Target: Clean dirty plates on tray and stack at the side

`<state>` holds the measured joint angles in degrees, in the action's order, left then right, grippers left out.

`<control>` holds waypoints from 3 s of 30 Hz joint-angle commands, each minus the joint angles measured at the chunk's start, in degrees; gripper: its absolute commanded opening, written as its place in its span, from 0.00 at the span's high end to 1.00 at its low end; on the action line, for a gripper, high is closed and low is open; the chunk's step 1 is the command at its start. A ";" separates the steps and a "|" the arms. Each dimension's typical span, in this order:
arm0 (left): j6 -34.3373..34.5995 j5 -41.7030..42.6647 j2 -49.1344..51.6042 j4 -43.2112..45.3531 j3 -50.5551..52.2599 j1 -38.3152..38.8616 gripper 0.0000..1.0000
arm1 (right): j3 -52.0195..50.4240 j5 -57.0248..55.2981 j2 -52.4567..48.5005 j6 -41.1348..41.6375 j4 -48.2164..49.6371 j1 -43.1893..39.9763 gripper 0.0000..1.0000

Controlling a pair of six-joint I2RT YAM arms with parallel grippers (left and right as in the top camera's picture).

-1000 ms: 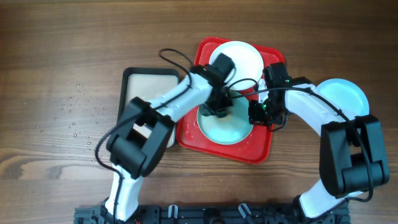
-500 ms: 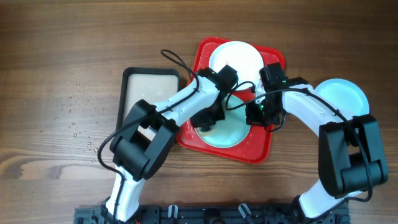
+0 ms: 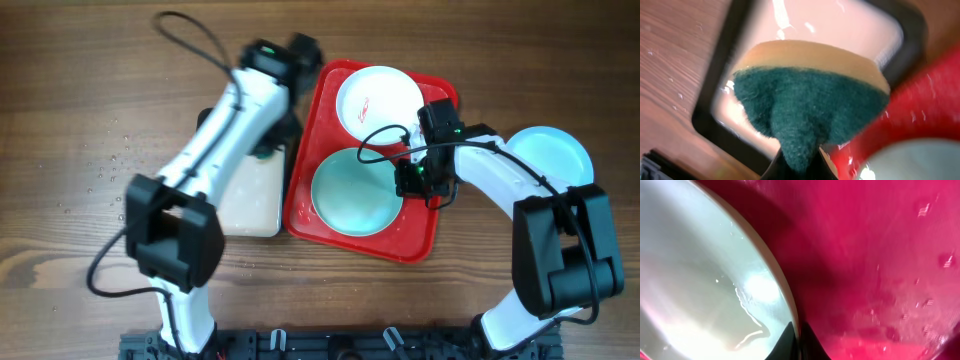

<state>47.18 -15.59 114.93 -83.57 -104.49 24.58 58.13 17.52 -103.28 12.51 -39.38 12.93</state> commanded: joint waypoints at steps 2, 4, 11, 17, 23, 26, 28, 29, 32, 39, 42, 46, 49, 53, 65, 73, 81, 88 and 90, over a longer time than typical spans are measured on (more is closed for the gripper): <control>-16.15 9.27 -0.83 10.64 7.82 -10.38 0.96 | 3.17 -3.39 2.51 -0.44 -6.23 -0.37 0.96; -18.56 13.57 -0.83 14.56 13.29 -12.59 0.96 | 5.09 -9.62 8.52 -0.15 -11.13 0.37 0.96; -18.49 14.99 -5.44 14.75 16.48 -14.64 0.46 | 6.16 -43.06 25.73 11.19 -16.35 13.75 0.96; -18.51 16.92 -12.07 12.33 16.48 -14.75 0.15 | 6.16 -65.88 25.66 11.67 -15.19 28.11 0.96; -18.47 17.73 -17.55 9.31 16.48 -14.73 0.00 | 6.14 -80.87 25.62 11.39 -15.13 38.97 0.96; -18.34 17.73 -17.53 9.44 16.48 -14.73 0.00 | 6.14 -81.70 25.62 6.71 -13.97 41.27 0.96; -18.32 17.70 -17.53 9.42 16.48 -14.73 0.00 | 6.14 -82.23 25.62 5.42 -12.92 42.64 0.96; -18.32 17.70 -17.53 9.42 16.48 -14.73 0.00 | 6.14 -82.34 25.62 5.18 -12.59 43.19 0.96; -18.32 17.70 -17.53 9.42 16.48 -14.73 0.00 | 6.14 -85.37 25.62 2.21 -11.63 45.27 0.96; -18.32 17.70 -17.53 9.42 16.48 -14.73 0.00 | 6.14 -93.07 25.62 -6.64 -7.39 49.46 0.95; -18.32 17.70 -17.53 9.42 16.48 -14.73 0.00 | 6.14 -93.66 25.62 -7.26 -7.34 49.55 0.96; -18.32 17.70 -17.53 9.42 16.48 -14.73 0.00 | 6.14 -93.66 25.62 -7.23 -7.34 49.53 0.96; -18.32 17.70 -17.53 9.42 16.48 -14.73 0.00 | 6.14 -93.68 25.62 -7.89 -7.32 49.55 0.96; -18.32 17.70 -17.53 9.42 16.48 -14.73 0.00 | 6.14 -93.68 25.62 -8.00 -7.30 49.53 0.96; -18.32 17.70 -17.53 9.42 16.48 -14.73 0.00 | 5.95 -96.83 25.40 -22.34 9.40 48.02 0.96; -18.32 17.70 -17.53 9.42 16.48 -14.73 0.00 | 5.92 -32.74 25.55 13.14 -7.67 15.78 0.96; -18.32 17.70 -17.53 9.42 16.48 -14.73 0.00 | 5.99 -10.43 23.08 11.02 -7.93 -42.80 0.96; -18.32 17.70 -17.53 9.42 16.48 -14.73 0.00 | 5.88 -14.25 10.78 14.40 -7.58 -54.27 0.91; -18.34 17.70 -17.53 9.42 16.48 -14.73 0.00 | 6.01 -12.17 10.60 12.13 -7.78 -53.62 0.66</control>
<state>28.97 1.65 98.24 -74.15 -87.99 10.37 63.68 3.18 -92.38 26.13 -47.18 -41.41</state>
